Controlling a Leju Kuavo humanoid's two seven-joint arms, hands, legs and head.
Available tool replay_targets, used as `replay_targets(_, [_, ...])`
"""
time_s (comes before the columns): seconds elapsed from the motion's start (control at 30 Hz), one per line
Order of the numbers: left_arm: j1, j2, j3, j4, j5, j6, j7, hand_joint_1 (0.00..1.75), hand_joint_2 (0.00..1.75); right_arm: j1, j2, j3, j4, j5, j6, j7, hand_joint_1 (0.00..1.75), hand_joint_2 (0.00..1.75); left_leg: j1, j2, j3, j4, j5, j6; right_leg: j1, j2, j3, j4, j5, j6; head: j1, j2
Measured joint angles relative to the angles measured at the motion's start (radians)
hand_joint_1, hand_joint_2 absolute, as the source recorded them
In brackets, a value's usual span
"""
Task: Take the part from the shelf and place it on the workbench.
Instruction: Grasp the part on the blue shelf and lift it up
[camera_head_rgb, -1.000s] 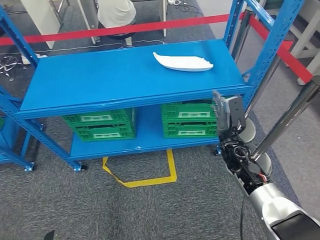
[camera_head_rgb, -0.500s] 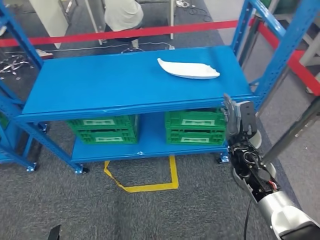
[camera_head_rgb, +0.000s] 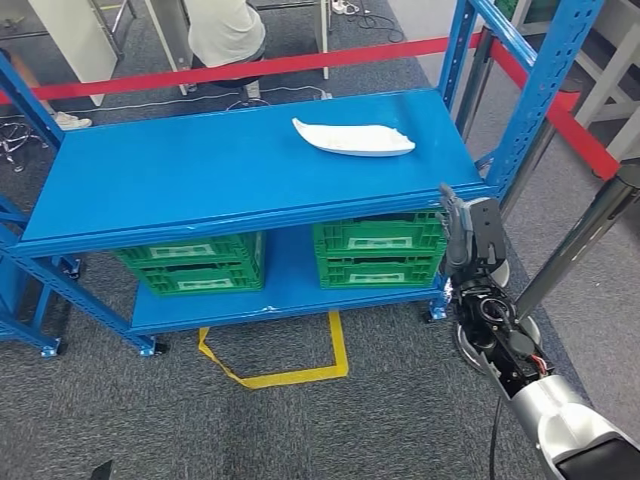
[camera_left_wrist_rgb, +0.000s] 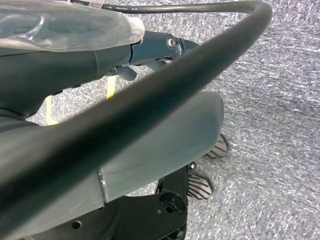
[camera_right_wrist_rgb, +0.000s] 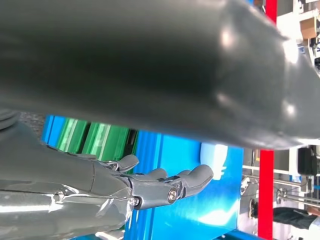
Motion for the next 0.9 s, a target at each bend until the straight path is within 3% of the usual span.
replay_targets(0.63, [0.000, -0.001, -0.002, 0.000, 0.033, 0.000, 0.001, 0.00, 0.00, -0.034, 0.009, 0.013, -0.004, 0.060, 0.039, -0.017, 0.00, 0.00, -0.002, -0.001, 0.000, 0.002, 0.000, -0.002, -0.002, -0.003, 0.006, -0.007, 0.003, 0.002, 0.010, 0.000])
replay_targets(0.9, [0.000, 0.000, -0.002, 0.000, 0.046, 0.002, 0.001, 0.00, 0.00, -0.054, 0.030, 0.023, 0.006, 0.064, 0.046, -0.021, 0.00, 0.00, -0.003, -0.002, -0.007, 0.015, -0.006, 0.009, -0.005, -0.004, 0.006, -0.009, 0.006, 0.009, 0.002, 0.000])
